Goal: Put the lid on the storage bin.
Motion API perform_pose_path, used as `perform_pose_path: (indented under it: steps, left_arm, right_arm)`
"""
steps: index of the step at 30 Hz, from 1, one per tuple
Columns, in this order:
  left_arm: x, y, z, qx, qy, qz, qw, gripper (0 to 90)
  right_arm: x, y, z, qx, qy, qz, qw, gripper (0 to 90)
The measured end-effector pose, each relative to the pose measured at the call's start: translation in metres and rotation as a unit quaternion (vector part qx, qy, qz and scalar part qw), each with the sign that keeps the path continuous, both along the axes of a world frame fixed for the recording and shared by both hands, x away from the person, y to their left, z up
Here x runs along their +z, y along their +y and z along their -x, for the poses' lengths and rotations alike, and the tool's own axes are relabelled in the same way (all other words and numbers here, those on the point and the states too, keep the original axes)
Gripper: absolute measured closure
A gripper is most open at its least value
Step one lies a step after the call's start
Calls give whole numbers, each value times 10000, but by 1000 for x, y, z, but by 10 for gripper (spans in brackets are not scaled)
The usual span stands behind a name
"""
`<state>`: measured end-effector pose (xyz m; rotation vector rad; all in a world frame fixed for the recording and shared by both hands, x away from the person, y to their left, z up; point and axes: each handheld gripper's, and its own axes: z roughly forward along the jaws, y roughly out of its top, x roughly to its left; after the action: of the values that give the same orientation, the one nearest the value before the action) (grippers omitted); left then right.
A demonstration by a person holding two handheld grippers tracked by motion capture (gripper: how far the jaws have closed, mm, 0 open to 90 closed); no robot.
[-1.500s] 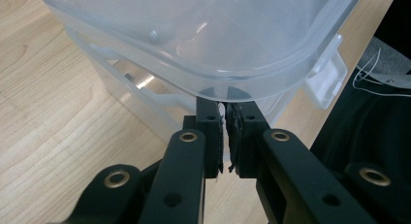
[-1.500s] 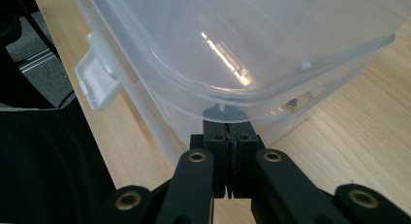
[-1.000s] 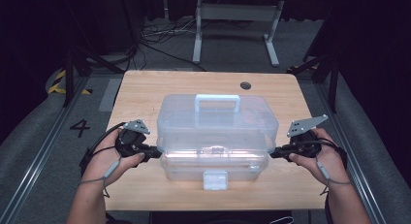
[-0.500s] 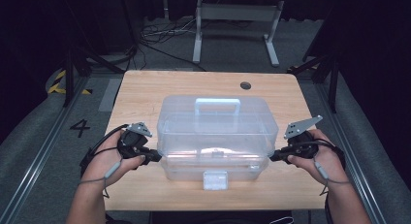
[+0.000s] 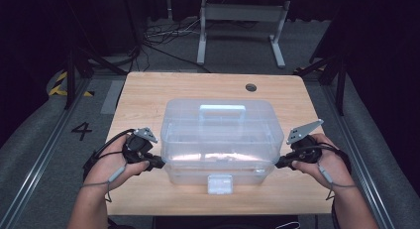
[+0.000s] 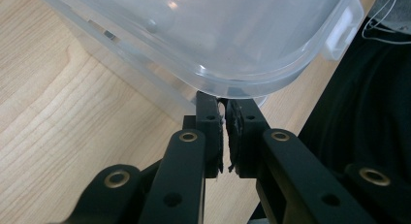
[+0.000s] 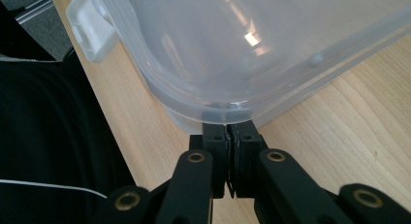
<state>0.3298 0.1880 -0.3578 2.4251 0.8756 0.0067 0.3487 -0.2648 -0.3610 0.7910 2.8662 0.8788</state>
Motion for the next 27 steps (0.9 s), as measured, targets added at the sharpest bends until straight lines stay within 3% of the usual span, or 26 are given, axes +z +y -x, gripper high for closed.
perform_pose_path:
  steps: [8,27]
  left_arm:
    - [0,-3,1,-161,-127,-180,9996,871]
    - [-7,-4,-3,-203,97,-317,9992,876]
  right_arm:
    - [-1,1,0,25,55,43,10000,885]
    - [-5,2,-1,97,186,215,9995,879]
